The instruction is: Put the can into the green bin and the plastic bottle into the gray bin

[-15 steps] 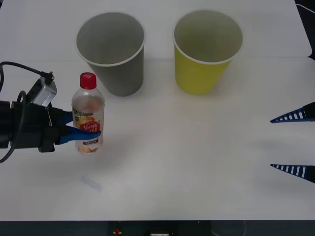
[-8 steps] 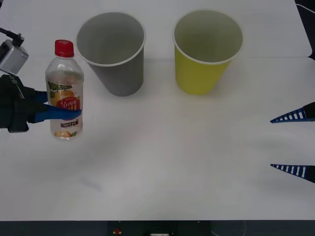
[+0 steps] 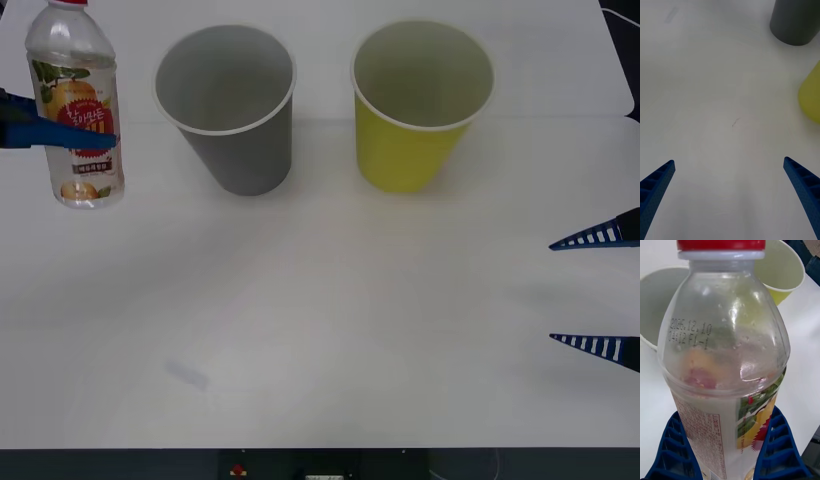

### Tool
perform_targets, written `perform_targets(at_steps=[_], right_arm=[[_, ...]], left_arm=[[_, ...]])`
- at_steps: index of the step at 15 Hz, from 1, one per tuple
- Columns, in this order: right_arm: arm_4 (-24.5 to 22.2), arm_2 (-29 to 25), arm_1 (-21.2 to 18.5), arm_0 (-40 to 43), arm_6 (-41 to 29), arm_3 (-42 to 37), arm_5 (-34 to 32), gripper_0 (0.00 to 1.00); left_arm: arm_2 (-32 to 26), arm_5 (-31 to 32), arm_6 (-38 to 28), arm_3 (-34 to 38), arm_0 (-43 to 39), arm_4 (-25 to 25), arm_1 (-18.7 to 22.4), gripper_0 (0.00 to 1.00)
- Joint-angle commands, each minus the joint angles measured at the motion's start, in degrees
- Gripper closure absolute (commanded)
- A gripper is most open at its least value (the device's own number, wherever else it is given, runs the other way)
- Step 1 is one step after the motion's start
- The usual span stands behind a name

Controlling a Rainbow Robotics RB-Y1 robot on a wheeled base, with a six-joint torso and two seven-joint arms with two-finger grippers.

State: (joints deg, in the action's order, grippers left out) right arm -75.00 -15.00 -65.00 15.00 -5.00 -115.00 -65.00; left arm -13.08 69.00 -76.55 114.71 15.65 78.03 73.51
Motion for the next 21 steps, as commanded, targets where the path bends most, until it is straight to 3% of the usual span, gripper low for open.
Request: perform_targets(at_steps=[1, 4, 9, 15, 20, 21], right_arm=[[0.0, 0.0, 0.0, 0.0, 0.0, 0.0, 0.0, 0.0], [0.0, 0.0, 0.0, 0.0, 0.0, 0.0, 0.0, 0.0], [0.0, 0.0, 0.0, 0.0, 0.0, 0.0, 0.0, 0.0], [0.0, 0.0, 0.0, 0.0, 0.0, 0.0, 0.0, 0.0], [0.0, 0.0, 0.0, 0.0, 0.0, 0.0, 0.0, 0.0], [0.0, 0.0, 0.0, 0.0, 0.0, 0.0, 0.0, 0.0]], left_arm=[[10.62, -0.09, 0.0, -7.48, 13.53, -0.07, 0.41, 1.0], [24.59, -0.7, 0.18, -17.24, 29.61, 0.63, -1.0, 1.0], [38.66, -2.55, 2.72, -31.65, 44.38, 2.74, -7.33, 1.0], [47.36, -5.8, 4.39, -40.0, 51.59, 3.09, -12.78, 1.0], [47.88, -5.98, 6.15, -41.67, 52.11, 2.83, -13.83, 1.0], [47.88, -5.98, 6.24, -41.67, 52.11, 2.92, -13.92, 0.23]])
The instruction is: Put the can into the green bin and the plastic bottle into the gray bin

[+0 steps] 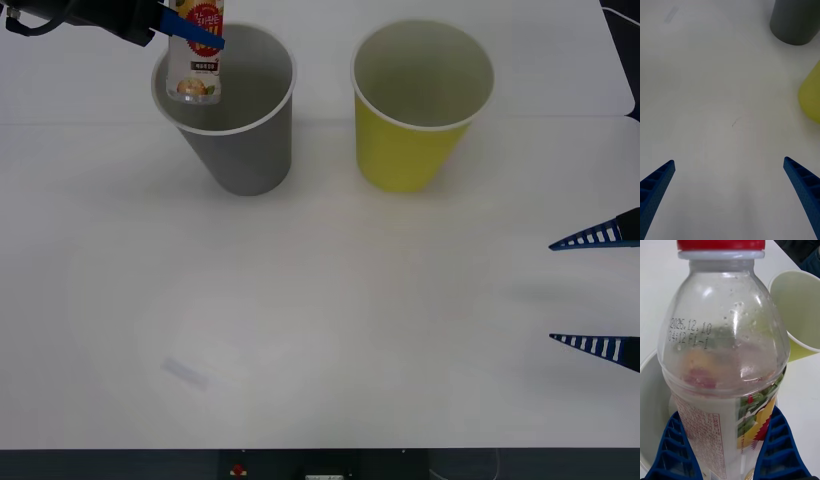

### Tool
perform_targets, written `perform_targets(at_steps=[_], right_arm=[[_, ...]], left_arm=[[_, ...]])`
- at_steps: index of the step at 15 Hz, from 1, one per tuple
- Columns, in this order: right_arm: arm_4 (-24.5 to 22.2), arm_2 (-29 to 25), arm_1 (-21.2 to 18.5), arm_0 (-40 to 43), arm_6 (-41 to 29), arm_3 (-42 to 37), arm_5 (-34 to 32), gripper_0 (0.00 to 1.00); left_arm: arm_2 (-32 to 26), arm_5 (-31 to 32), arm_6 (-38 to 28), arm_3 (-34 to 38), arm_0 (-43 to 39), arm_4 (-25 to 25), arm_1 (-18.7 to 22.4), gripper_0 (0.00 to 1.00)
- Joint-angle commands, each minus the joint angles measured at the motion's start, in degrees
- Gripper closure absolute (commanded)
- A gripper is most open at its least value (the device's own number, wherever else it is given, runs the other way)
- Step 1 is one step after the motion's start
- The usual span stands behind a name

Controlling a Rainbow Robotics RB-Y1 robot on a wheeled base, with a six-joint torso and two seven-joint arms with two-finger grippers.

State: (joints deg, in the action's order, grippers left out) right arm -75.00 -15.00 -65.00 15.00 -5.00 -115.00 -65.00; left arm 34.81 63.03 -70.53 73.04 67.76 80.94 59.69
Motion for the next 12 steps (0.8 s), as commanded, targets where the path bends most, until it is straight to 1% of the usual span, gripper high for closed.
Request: perform_targets(at_steps=[1, 2, 5, 8, 10, 12], right_arm=[[0.0, 0.0, 0.0, 0.0, 0.0, 0.0, 0.0, 0.0], [0.0, 0.0, 0.0, 0.0, 0.0, 0.0, 0.0, 0.0], [0.0, 0.0, 0.0, 0.0, 0.0, 0.0, 0.0, 0.0], [0.0, 0.0, 0.0, 0.0, 0.0, 0.0, 0.0, 0.0], [0.0, 0.0, 0.0, 0.0, 0.0, 0.0, 0.0, 0.0], [0.0, 0.0, 0.0, 0.0, 0.0, 0.0, 0.0, 0.0]], left_arm=[[0.0, -0.01, 0.48, 0.0, -0.09, -0.08, -0.1, 0.0], [0.0, -0.01, 2.41, 0.0, 0.0, -0.08, -0.28, 0.0], [0.0, -0.01, 1.71, 0.09, -0.09, -0.25, -0.28, 0.0], [0.09, 0.69, 2.59, 1.05, -0.09, -0.52, 0.25, 0.0], [0.0, 2.98, 3.38, 2.81, -0.09, -2.1, 2.8, 0.0], [0.0, 5.53, 4.61, 4.13, -0.18, -4.91, 5.43, 0.0]])
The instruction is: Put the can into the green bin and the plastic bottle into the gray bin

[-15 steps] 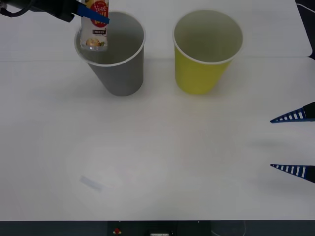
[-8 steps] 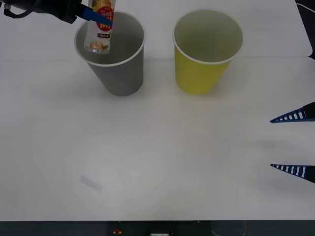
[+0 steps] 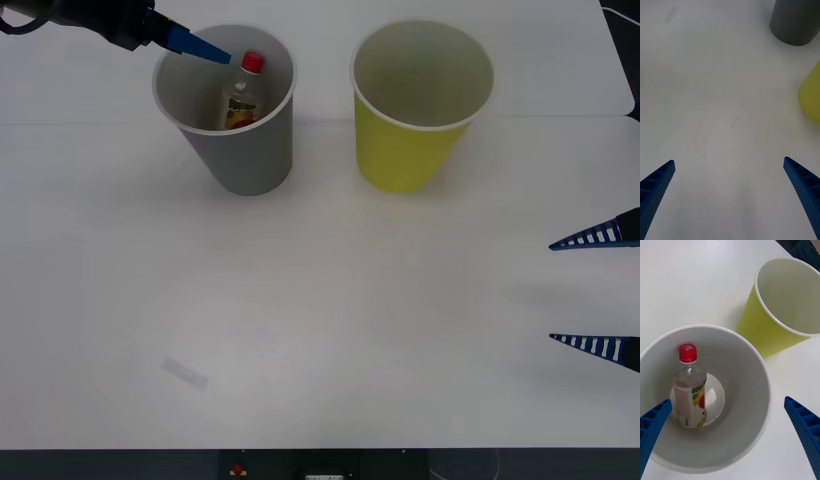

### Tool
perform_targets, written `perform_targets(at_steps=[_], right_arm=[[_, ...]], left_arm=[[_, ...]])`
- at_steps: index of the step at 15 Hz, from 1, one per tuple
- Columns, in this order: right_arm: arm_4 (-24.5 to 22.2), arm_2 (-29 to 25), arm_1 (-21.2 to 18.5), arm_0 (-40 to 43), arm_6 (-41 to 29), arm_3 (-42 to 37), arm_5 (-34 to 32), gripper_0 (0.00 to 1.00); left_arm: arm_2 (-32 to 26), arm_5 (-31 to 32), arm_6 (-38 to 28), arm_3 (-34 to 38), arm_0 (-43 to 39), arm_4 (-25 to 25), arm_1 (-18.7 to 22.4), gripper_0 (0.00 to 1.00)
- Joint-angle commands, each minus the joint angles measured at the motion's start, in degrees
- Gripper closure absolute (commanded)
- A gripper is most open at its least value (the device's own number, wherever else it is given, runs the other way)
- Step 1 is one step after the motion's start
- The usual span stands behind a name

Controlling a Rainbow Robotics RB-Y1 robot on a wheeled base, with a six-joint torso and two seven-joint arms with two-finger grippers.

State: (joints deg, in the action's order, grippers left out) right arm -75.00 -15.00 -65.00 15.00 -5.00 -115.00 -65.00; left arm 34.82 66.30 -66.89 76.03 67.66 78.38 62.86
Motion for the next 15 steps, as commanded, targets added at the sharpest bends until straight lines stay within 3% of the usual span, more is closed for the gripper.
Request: perform_targets(at_steps=[1, 3, 7, 9, 12, 15], right_arm=[[0.0, 0.0, 0.0, 0.0, 0.0, 0.0, 0.0, 0.0], [0.0, 0.0, 0.0, 0.0, 0.0, 0.0, 0.0, 0.0], [0.0, 0.0, 0.0, 0.0, 0.0, 0.0, 0.0, 0.0], [0.0, 0.0, 0.0, 0.0, 0.0, 0.0, 0.0, 0.0], [0.0, 0.0, 0.0, 0.0, 0.0, 0.0, 0.0, 0.0], [0.0, 0.0, 0.0, 0.0, 0.0, 0.0, 0.0, 0.0]], left_arm=[[-0.1, 3.48, 1.68, 1.14, -0.25, -3.76, 3.23, 0.0], [-3.97, 3.75, 2.82, 3.95, -5.0, -5.16, 5.43, 0.0], [-24.45, 5.86, 4.67, 16.52, -24.42, -3.41, 5.61, 0.0], [-33.76, 9.02, 9.68, 20.65, -32.95, -4.64, 4.47, 0.0], [-39.74, 10.08, 20.05, 21.97, -43.14, -11.05, 4.38, 0.0], [-43.61, 10.16, 30.51, 22.76, -52.81, -14.31, 3.23, 0.0]])
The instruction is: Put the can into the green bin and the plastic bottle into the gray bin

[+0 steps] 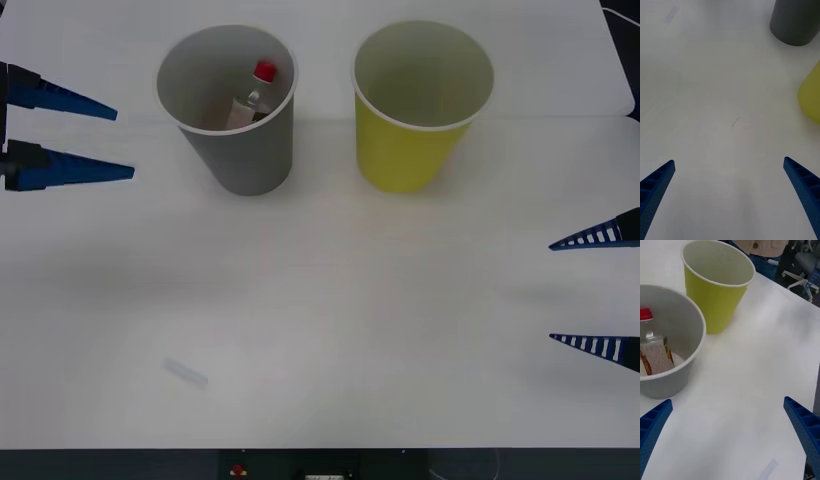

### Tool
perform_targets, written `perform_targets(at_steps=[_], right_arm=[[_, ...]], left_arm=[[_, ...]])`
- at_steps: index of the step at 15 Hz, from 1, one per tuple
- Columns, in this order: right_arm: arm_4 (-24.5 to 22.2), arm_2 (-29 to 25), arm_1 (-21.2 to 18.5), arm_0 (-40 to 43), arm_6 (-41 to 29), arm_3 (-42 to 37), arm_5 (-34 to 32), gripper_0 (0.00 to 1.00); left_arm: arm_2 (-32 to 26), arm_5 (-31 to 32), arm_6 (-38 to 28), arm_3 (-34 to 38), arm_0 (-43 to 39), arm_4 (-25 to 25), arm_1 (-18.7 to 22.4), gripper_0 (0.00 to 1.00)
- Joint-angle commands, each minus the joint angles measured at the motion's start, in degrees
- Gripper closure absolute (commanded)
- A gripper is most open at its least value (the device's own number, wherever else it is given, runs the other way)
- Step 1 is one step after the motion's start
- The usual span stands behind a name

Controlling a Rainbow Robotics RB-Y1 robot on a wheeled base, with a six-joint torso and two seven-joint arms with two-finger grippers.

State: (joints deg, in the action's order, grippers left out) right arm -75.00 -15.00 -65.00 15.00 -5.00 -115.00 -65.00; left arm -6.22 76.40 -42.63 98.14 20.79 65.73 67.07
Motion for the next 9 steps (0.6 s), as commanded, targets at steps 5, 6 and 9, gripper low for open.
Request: perform_targets(at_steps=[5, 6, 9], right_arm=[[0.0, 0.0, 0.0, 0.0, 0.0, 0.0, 0.0, 0.0], [0.0, 0.0, 0.0, 0.0, 0.0, 0.0, 0.0, 0.0], [0.0, 0.0, 0.0, 0.0, 0.0, 0.0, 0.0, 0.0]], left_arm=[[-9.95, 0.33, 16.44, 7.51, -19.21, 2.21, -7.48, 0.0], [-10.65, 1.21, 16.61, 9.0, -20.62, 3.62, -8.71, 0.0], [-15.4, 7.71, 17.14, 12.78, -23.08, 10.21, -13.81, 0.0]])
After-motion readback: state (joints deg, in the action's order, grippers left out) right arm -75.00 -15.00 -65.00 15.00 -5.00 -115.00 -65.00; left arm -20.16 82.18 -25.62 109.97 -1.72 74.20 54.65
